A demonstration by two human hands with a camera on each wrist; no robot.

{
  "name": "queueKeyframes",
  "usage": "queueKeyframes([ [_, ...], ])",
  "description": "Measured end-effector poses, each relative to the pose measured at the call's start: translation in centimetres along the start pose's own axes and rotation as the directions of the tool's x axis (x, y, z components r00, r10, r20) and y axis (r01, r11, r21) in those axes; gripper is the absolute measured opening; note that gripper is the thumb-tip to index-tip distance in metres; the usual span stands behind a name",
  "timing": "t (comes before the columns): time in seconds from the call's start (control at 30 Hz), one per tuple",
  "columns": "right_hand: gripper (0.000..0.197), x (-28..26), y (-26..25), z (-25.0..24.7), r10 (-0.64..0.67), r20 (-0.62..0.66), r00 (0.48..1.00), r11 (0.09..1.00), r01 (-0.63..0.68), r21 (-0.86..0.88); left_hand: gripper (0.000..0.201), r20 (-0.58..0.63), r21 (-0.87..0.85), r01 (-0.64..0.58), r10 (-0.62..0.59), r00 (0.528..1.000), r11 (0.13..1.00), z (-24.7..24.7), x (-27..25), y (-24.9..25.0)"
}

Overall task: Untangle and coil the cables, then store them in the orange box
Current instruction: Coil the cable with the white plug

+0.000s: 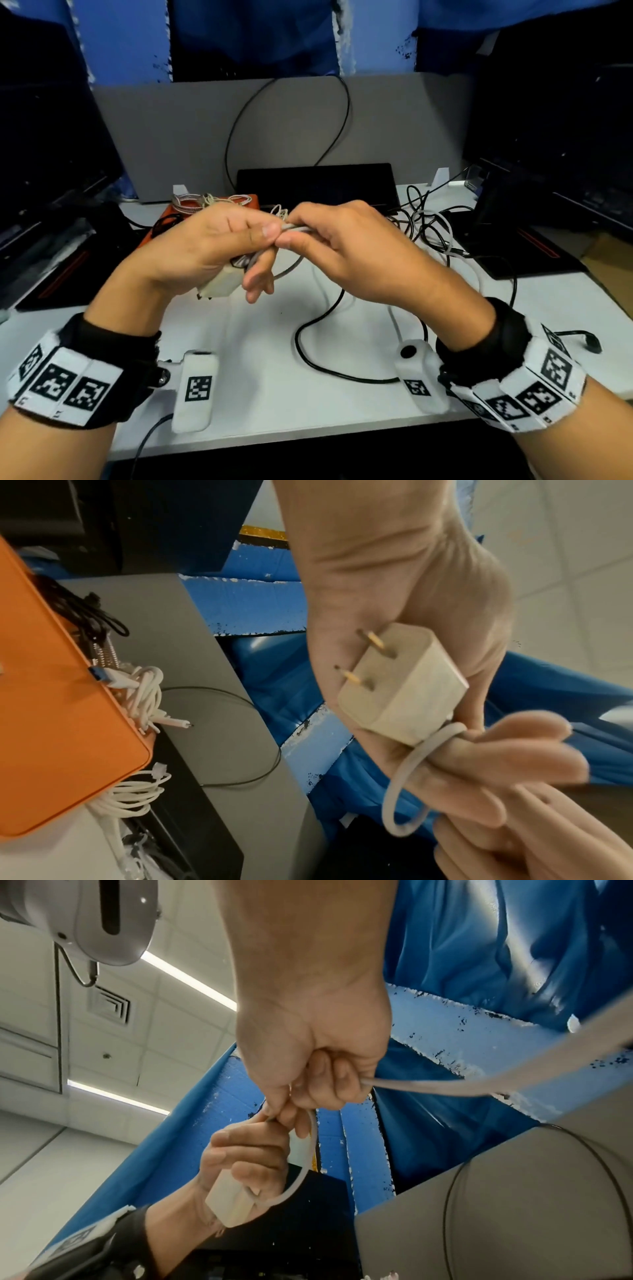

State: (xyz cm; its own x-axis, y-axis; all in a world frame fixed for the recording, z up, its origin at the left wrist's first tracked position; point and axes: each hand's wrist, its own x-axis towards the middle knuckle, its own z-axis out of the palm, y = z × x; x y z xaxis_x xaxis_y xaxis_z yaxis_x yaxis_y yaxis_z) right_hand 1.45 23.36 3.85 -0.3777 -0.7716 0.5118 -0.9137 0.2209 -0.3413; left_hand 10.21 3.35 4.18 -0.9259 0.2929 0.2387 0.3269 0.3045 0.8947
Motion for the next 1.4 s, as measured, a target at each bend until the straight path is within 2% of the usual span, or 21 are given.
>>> queueKeyframes([
  [0.07, 0.035, 0.2, 0.3, -0.3, -0.049, 0.011, 0.999, 0.996, 0.050, -0.078, 0.034, 0.028, -0.021, 0.031, -0.030, 0.999, 0.999, -0.2, 0.1, -0.5],
  [0.13, 0.042, 0.5, 1.1, -0.8, -0.104, -0.079, 0.991, 0.989, 0.094, -0.117, 0.033, 0.025, -0.103, 0.029, -0.027, 0.999, 0.994, 0.0, 0.3, -0.8],
  [0.23, 0.040, 0.9, 2.2, -0.8, -0.107, -0.232, 0.967, 0.993, 0.093, -0.071, 0.030, 0.033, -0.289, -0.020, 0.031, 0.999, 0.957, 0.9, 0.7, -0.9],
  [0.3, 0.034, 0.9, 2.4, -0.7, -0.058, -0.262, 0.963, 0.998, 0.060, 0.000, 0.029, 0.006, -0.412, -0.044, 0.051, 0.999, 0.910, 1.4, 1.0, -1.0],
  [0.4, 0.025, 0.8, 2.8, -1.1, 0.027, -0.241, 0.970, 0.994, -0.001, 0.105, 0.029, -0.065, -0.552, -0.086, 0.060, 0.996, 0.829, 2.5, 1.1, -1.2],
  [0.47, 0.024, 0.8, 2.9, -1.2, 0.034, -0.191, 0.981, 0.992, -0.010, 0.127, 0.034, -0.122, -0.601, -0.106, 0.040, 0.992, 0.792, 3.2, 0.9, -1.3],
  [0.57, 0.030, 0.8, 2.6, -0.3, 0.066, -0.092, 0.994, 0.973, -0.044, 0.225, 0.044, -0.151, -0.650, -0.095, -0.006, 0.988, 0.754, 3.5, 0.8, -0.9],
  [0.67, 0.039, 0.8, 2.2, 0.3, 0.103, -0.069, 0.992, 0.927, -0.071, 0.369, 0.047, -0.143, -0.664, -0.069, -0.036, 0.989, 0.745, 3.6, 0.8, -0.3],
  [0.83, 0.035, 0.9, 1.9, -1.4, 0.081, -0.203, 0.976, 0.965, -0.026, 0.259, 0.039, -0.072, -0.621, -0.063, 0.023, 0.997, 0.781, 3.0, 0.3, 0.3],
  [0.9, 0.032, 0.9, 2.1, -1.3, 0.128, -0.206, 0.970, 0.966, -0.075, 0.248, 0.036, -0.126, -0.644, -0.113, 0.040, 0.991, 0.757, 2.6, 0.3, 0.6],
  [0.97, 0.026, 1.0, 2.7, -0.9, 0.188, -0.099, 0.977, 0.971, -0.170, 0.166, 0.036, -0.254, -0.681, -0.227, 0.066, 0.965, 0.696, 2.2, 0.4, 1.0],
  [1.03, 0.026, 0.8, 3.0, -0.7, 0.214, 0.081, 0.974, 0.977, -0.215, 0.004, 0.036, -0.395, -0.699, -0.335, 0.049, 0.917, 0.632, 1.6, 0.6, 1.3],
  [1.1, 0.028, 0.4, 2.7, -0.3, 0.208, 0.257, 0.944, 0.973, -0.173, -0.153, 0.038, -0.548, -0.638, -0.412, -0.006, 0.837, 0.651, 1.1, 1.0, 1.1],
  [1.13, 0.028, 0.2, 2.2, 0.1, 0.194, 0.333, 0.923, 0.970, -0.130, -0.203, 0.038, -0.600, -0.566, -0.426, 0.001, 0.800, 0.706, 0.9, 1.2, 0.9],
  [1.17, 0.029, 0.0, 1.7, 0.5, 0.167, 0.397, 0.903, 0.973, -0.086, -0.213, 0.037, -0.632, -0.445, -0.406, 0.041, 0.774, 0.799, 0.8, 1.4, 0.8],
  [1.2, 0.030, -0.3, 1.1, 0.8, 0.129, 0.445, 0.886, 0.981, -0.046, -0.191, 0.034, -0.648, -0.251, -0.338, 0.102, 0.755, 0.907, 0.8, 1.5, 0.5],
  [1.23, 0.032, -0.5, 0.4, 0.9, 0.089, 0.471, 0.878, 0.987, -0.013, -0.162, 0.031, -0.630, -0.006, -0.229, 0.174, 0.757, 0.973, 1.0, 1.5, 0.2],
  [1.27, 0.034, -0.6, 0.0, 0.8, 0.052, 0.476, 0.878, 0.989, 0.021, -0.146, 0.030, -0.580, 0.226, -0.104, 0.220, 0.784, 0.968, 1.2, 1.3, 0.0],
  [1.3, 0.035, -0.6, -0.5, 0.5, 0.023, 0.466, 0.885, 0.988, 0.052, -0.148, 0.030, -0.518, 0.392, 0.005, 0.216, 0.828, 0.920, 1.2, 1.2, -0.3],
  [1.37, 0.032, -0.6, -0.9, -0.8, -0.014, 0.398, 0.917, 0.986, 0.079, -0.148, 0.035, -0.386, 0.509, 0.136, 0.084, 0.919, 0.850, 1.2, 0.8, -0.7],
  [1.4, 0.028, -0.5, -0.8, -1.4, -0.025, 0.340, 0.940, 0.991, 0.068, -0.115, 0.033, -0.308, 0.487, 0.147, 0.012, 0.951, 0.861, 1.3, 0.6, -0.6],
])
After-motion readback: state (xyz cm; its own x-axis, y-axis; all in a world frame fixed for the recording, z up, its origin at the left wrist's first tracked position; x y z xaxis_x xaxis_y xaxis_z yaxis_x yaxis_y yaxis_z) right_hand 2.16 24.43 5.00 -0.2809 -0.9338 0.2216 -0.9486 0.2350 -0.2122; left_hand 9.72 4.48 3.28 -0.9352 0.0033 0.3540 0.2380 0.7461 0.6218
